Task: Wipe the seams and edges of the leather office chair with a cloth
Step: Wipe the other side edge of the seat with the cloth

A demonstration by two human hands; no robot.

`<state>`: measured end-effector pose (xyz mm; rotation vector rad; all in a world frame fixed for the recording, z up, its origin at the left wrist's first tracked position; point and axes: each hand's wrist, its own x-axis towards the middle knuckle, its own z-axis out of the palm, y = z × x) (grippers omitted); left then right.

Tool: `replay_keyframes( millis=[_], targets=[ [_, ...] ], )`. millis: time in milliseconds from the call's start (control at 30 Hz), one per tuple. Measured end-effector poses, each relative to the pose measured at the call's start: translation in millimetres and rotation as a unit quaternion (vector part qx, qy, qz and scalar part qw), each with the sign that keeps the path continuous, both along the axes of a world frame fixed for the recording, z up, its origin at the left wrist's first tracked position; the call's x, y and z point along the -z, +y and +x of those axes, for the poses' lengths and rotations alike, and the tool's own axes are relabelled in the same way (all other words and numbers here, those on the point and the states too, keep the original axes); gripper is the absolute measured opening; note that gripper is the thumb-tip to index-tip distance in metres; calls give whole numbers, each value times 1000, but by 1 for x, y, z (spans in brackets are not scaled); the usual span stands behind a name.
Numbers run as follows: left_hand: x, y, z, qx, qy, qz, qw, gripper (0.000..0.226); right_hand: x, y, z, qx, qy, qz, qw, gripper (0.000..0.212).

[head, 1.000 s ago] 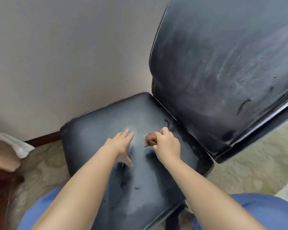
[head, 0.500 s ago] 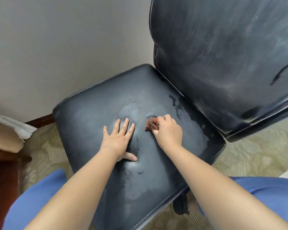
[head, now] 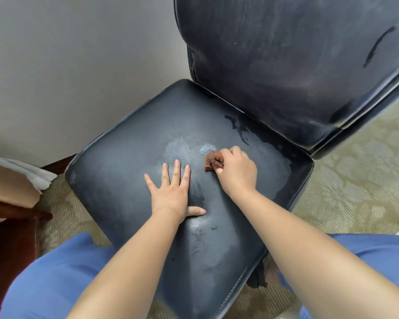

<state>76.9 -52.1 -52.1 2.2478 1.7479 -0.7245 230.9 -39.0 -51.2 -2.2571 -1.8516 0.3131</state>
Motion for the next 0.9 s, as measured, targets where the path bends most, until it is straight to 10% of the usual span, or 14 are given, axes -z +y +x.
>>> replay_keyframes(
  millis=[433, 900],
  targets=[
    [-4, -19, 56, -126, -23, 14, 992, 118, -9, -15, 24, -1, -13, -43, 999, 26],
    [-30, -28, -31, 12, -31, -11, 999, 104, -23, -36, -1, -58, 22, -58, 996, 23]
  ],
)
